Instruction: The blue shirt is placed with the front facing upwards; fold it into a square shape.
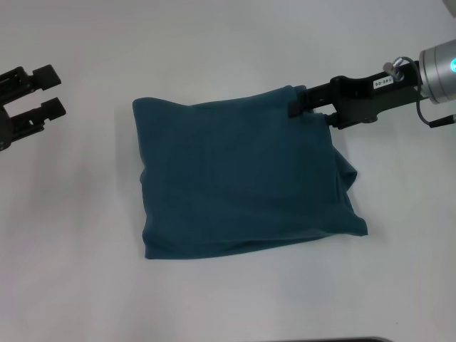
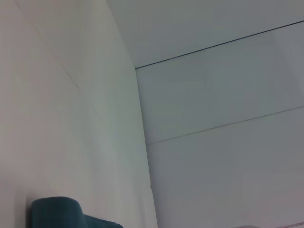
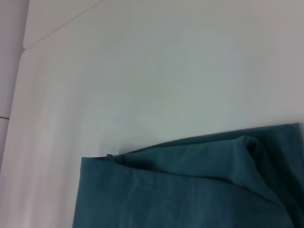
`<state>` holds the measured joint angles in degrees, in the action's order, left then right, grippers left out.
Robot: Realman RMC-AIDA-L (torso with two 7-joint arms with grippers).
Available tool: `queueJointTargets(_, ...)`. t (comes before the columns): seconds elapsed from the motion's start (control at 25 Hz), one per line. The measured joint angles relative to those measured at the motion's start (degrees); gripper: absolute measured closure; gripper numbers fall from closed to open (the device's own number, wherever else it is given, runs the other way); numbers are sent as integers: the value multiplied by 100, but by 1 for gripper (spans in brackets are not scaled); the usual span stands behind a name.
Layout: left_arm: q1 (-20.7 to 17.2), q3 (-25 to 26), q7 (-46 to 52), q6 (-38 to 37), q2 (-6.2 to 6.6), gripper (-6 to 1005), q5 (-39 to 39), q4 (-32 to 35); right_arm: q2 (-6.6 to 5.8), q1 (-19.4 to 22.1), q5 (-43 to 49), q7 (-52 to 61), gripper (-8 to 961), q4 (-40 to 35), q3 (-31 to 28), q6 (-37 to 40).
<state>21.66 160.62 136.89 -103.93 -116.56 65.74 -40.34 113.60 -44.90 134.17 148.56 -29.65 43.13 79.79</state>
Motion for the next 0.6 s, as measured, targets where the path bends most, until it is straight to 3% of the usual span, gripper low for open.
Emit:
queueJointTargets(0.32,5,-19,-3,8,1,265,0,0,1,-26,-44,11,214,-16,-40,-37)
queueJointTargets(0.52,5,-23,-4,15,1,264,0,0,8,-27,-73,11,448,-24,-22,-69)
queueJointTargets(0.6,5,-27,-4,15,1,264,0,0,31,-28,-61,10,459,-25,-12,-92)
